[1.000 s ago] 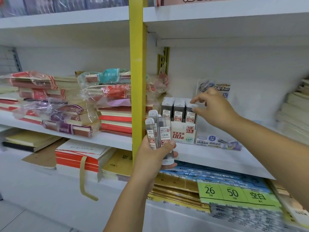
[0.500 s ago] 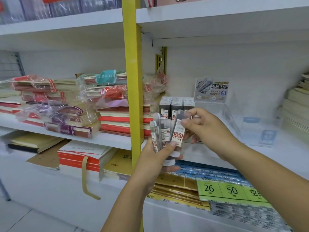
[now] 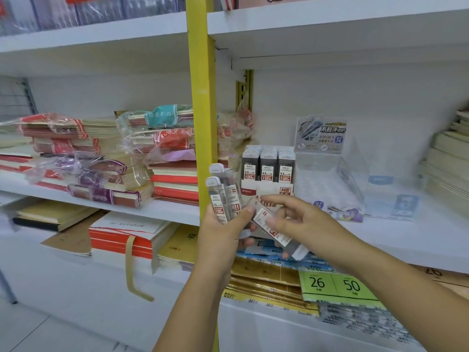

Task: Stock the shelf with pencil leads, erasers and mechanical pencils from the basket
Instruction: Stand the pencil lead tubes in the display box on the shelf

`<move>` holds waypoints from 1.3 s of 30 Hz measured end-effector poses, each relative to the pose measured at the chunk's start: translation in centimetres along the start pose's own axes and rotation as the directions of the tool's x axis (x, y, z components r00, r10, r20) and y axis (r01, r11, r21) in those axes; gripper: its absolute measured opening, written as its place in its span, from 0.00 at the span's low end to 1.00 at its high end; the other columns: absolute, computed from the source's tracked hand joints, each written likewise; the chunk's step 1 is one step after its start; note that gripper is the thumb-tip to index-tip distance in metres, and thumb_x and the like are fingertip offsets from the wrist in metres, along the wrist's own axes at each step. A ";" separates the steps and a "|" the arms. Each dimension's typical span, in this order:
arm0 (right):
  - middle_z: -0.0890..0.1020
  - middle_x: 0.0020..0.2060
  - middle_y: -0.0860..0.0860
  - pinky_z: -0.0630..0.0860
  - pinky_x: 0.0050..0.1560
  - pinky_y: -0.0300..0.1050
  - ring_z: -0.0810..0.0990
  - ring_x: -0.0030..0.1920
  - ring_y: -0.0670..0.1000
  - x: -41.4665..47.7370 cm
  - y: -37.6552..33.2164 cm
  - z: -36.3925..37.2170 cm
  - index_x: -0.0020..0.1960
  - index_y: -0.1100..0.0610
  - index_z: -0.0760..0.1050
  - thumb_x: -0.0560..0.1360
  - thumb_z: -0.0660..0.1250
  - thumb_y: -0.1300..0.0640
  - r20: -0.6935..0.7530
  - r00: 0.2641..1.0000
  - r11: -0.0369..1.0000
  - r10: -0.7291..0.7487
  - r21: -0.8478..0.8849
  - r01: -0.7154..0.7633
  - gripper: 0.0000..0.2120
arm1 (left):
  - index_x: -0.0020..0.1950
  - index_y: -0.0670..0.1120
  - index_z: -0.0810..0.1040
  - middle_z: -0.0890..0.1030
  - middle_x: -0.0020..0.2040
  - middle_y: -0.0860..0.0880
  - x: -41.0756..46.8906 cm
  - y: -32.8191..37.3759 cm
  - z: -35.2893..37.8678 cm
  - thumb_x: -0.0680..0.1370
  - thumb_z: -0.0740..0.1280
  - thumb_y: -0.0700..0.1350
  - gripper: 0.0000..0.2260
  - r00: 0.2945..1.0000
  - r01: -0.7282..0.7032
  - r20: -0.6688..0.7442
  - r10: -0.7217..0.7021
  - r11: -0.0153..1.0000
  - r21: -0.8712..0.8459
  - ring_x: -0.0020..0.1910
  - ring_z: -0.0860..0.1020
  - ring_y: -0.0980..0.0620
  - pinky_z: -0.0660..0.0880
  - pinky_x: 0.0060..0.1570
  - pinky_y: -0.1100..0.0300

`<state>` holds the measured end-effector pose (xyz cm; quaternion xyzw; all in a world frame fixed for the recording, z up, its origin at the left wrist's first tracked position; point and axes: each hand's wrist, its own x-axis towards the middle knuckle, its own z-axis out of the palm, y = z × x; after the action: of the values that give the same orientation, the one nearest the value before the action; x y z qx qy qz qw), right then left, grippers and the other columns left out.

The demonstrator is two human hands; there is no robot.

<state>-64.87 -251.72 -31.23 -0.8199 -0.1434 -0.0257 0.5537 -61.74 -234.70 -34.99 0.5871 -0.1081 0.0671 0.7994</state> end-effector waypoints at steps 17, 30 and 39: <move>0.81 0.37 0.42 0.79 0.40 0.47 0.83 0.38 0.46 5.3 -7.2 -8.0 0.43 0.44 0.65 0.70 0.75 0.57 -0.384 0.764 0.748 -0.518 -0.638 0.186 0.18 | 0.56 0.54 0.77 0.85 0.47 0.50 0.4 0.3 -0.5 0.74 0.75 0.47 0.14 0.996 0.025 -0.087 -0.024 1.000 0.013 0.39 0.85 0.54 0.79 0.32 0.62; 0.77 0.43 0.45 0.74 0.44 0.47 0.77 0.45 0.49 8.7 -5.1 -7.8 0.50 0.47 0.72 0.72 0.73 0.56 -0.110 0.902 0.571 -0.418 -0.804 0.167 0.12 | 0.54 0.55 0.77 0.86 0.41 0.55 0.3 -0.1 -0.5 0.75 0.74 0.44 0.11 0.998 0.057 0.014 -0.057 0.998 0.029 0.37 0.85 0.54 0.79 0.32 0.63; 0.72 0.49 0.49 0.66 0.46 0.38 0.72 0.43 0.47 6.9 -3.0 -6.5 0.64 0.52 0.76 0.78 0.65 0.55 -0.273 0.868 0.617 -0.415 -0.785 0.048 0.15 | 0.57 0.55 0.77 0.87 0.47 0.53 0.0 0.2 -1.0 0.76 0.73 0.45 0.12 0.985 0.105 0.134 -0.110 0.994 0.042 0.44 0.86 0.51 0.80 0.34 0.62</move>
<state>-58.31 -255.22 -24.68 -0.9210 -0.1012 -0.3360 0.1690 -61.68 -233.73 -35.07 0.6092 -0.1292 -0.0145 0.7823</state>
